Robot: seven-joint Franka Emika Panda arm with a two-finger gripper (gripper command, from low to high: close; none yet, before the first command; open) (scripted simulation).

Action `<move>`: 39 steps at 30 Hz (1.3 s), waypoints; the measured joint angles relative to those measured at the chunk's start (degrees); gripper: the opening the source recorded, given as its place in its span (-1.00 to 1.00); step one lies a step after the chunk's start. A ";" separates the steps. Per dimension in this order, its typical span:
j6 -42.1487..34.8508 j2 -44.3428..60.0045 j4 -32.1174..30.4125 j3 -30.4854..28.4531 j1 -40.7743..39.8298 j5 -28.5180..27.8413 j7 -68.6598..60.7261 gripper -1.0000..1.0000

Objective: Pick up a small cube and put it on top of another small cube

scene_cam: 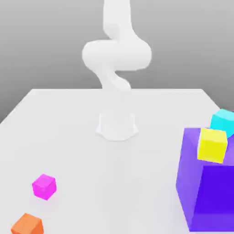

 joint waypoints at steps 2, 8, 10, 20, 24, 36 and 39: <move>1.85 3.38 -1.38 0.56 -2.66 0.22 5.08 0.00; 7.11 12.98 -5.31 1.87 -9.73 0.31 19.88 0.00; 8.85 16.16 -6.61 2.30 -12.04 0.25 24.85 0.00; 17.56 32.08 -13.11 2.79 -22.00 -1.00 50.35 0.00; 21.02 38.45 -15.70 1.73 -25.39 -1.54 60.58 0.00; 35.70 60.06 -18.00 -0.95 -28.15 0.36 75.85 0.00; 36.82 61.43 -17.75 -0.94 -28.16 0.40 75.84 -1.00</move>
